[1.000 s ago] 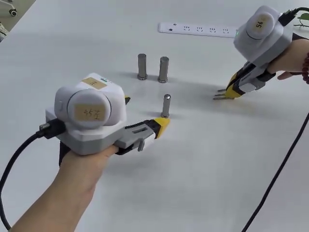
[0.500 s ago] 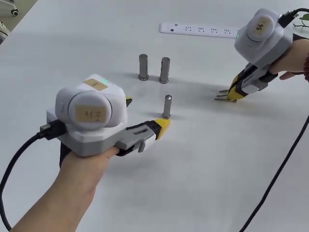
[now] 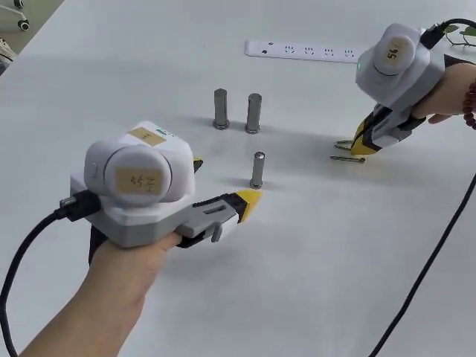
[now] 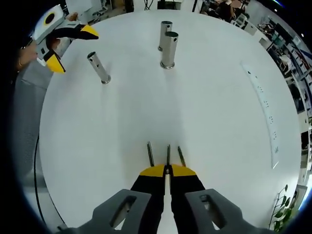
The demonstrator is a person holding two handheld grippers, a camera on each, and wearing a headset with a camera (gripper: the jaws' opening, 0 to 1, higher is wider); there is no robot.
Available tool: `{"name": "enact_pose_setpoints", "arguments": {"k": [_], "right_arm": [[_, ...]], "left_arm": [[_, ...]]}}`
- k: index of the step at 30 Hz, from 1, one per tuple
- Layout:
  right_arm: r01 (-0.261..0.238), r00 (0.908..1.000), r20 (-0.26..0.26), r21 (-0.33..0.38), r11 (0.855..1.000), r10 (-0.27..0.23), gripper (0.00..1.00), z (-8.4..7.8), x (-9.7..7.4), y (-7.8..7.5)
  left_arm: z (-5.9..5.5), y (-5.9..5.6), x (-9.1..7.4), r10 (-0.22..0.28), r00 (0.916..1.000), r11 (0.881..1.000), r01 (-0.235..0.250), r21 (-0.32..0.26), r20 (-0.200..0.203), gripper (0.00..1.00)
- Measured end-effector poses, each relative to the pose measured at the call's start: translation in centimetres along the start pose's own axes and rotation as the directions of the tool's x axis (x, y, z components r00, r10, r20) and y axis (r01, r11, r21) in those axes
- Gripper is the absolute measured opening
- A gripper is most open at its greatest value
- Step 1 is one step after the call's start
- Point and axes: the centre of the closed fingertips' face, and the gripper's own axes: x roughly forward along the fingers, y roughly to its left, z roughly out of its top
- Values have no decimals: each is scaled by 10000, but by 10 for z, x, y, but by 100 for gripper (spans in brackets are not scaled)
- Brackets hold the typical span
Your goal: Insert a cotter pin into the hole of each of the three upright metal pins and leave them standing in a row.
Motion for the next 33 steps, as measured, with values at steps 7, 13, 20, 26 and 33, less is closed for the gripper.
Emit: {"name": "enact_pose_setpoints", "arguments": {"k": [7,13,20,26,33], "right_arm": [[-9,9999,109,-269,9996,12,0,0,-2,5],[475,9962,749,-363,9982,-447,0,2,-7,3],[1234,9823,1495,-634,9903,-1128,0,11,-20,4],[1611,9692,2011,-826,9835,-1419,0,21,-33,19],[1529,9602,2495,-941,9838,-1253,0,30,-37,46]], "left_arm": [[-1,1,-2,44,10000,10000,-44,18,-63,51],[-1,1,-3,45,10000,10000,-44,64,-86,50],[3,-2,-7,-13,9999,9999,14,110,-99,49],[8,-10,-11,-146,9999,9991,148,393,-71,48],[10,-16,-17,-252,9996,9977,261,621,-149,46]]}}
